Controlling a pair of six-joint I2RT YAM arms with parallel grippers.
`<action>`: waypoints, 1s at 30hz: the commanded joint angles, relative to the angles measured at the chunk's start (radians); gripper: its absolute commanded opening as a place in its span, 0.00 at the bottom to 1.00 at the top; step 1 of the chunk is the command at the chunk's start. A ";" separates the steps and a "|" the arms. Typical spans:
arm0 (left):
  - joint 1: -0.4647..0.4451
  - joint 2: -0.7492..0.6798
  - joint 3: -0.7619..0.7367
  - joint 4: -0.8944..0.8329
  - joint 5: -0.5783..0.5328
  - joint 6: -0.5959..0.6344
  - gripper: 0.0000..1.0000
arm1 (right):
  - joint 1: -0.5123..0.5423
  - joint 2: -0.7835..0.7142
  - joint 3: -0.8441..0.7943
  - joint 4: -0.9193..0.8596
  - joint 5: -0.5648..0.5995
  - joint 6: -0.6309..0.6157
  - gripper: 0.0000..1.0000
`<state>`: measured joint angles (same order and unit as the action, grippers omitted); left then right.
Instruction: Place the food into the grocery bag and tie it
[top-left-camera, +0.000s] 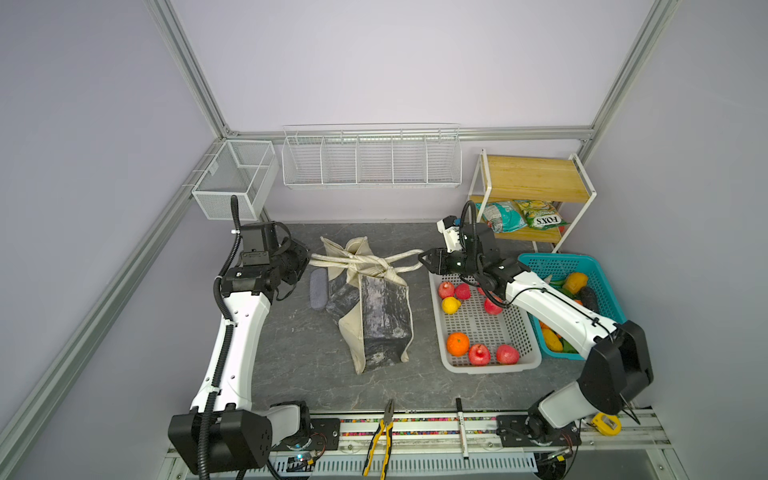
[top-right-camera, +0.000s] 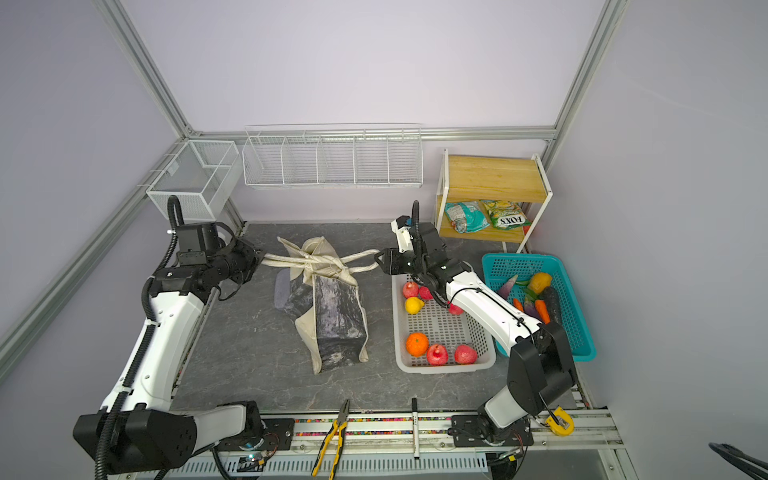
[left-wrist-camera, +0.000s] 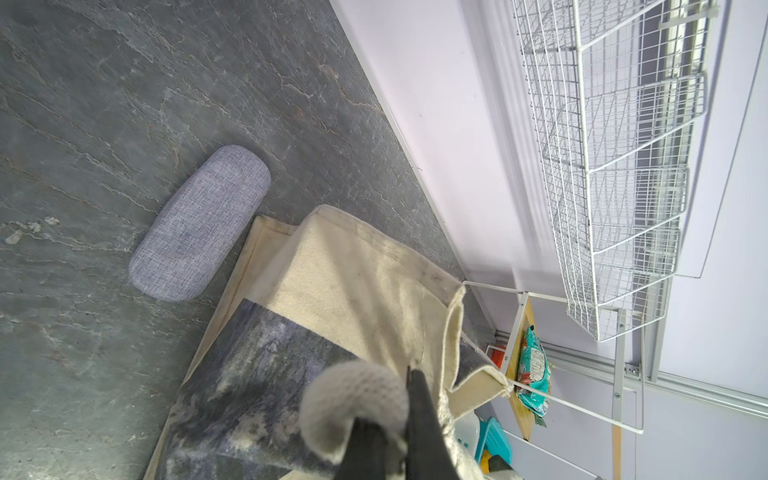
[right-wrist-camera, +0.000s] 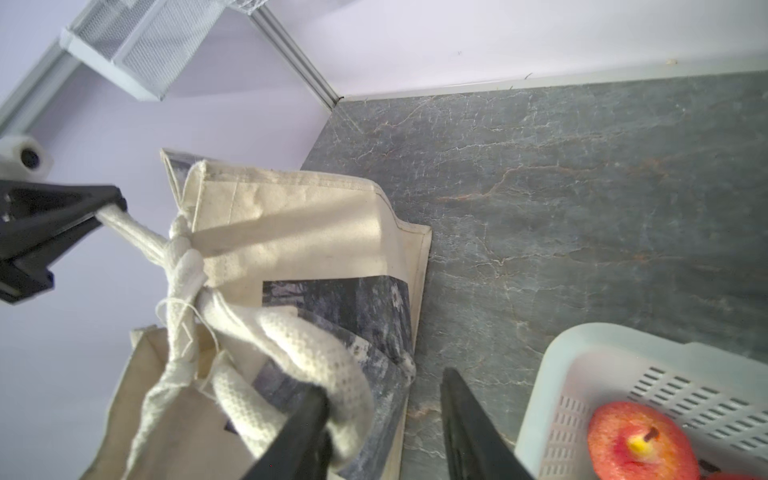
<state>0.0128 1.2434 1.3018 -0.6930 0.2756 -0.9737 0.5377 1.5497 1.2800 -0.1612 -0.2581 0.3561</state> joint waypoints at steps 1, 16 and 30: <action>0.013 0.006 0.025 0.029 -0.042 0.038 0.00 | -0.006 0.008 0.060 -0.010 0.009 -0.281 0.57; -0.024 0.017 0.031 0.020 0.011 0.070 0.00 | 0.084 0.171 0.404 -0.464 -0.024 -0.912 0.75; -0.041 0.016 0.008 0.039 0.024 0.068 0.00 | 0.135 0.282 0.538 -0.497 0.150 -1.110 0.76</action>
<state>-0.0208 1.2594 1.3052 -0.6750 0.2886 -0.9222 0.6533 1.8042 1.7905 -0.6353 -0.1303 -0.6758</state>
